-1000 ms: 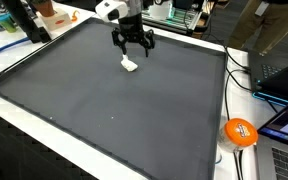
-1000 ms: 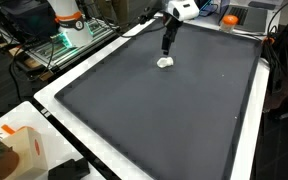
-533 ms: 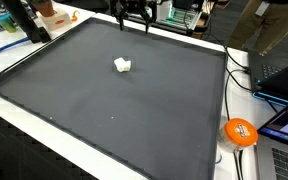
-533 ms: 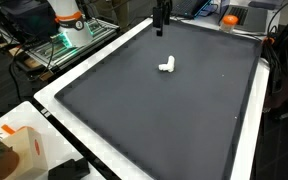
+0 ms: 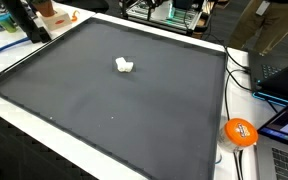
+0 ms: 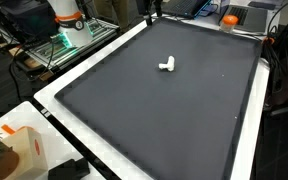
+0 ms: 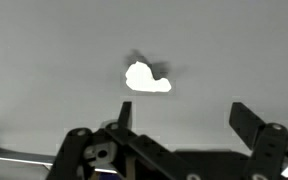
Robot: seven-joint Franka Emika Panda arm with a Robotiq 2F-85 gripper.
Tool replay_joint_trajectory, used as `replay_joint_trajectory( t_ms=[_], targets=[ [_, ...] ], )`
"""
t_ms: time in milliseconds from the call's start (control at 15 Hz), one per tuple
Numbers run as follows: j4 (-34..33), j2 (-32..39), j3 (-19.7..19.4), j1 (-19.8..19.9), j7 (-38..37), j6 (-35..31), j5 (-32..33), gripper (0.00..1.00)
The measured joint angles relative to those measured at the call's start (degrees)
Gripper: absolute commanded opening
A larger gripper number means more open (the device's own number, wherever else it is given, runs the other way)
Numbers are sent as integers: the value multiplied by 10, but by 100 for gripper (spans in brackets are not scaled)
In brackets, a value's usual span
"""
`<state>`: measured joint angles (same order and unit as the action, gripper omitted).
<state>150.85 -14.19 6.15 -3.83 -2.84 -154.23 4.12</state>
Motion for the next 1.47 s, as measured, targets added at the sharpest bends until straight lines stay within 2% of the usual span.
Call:
replay_joint_trajectory(
  t_ms=[333, 667, 867, 1067, 1267, 1467],
  targets=[
    [20, -21, 2, 1, -6, -11, 2, 100],
    [41, 8, 12, 21, -60, -114, 20, 100],
    [70, 24, 36, 56, -116, -204, 61, 100],
    [71, 38, 63, 95, -154, -268, 100, 100],
    [68, 46, 93, 141, -170, -307, 129, 100],
    [66, 52, 124, 189, -172, -316, 150, 100]
  ],
)
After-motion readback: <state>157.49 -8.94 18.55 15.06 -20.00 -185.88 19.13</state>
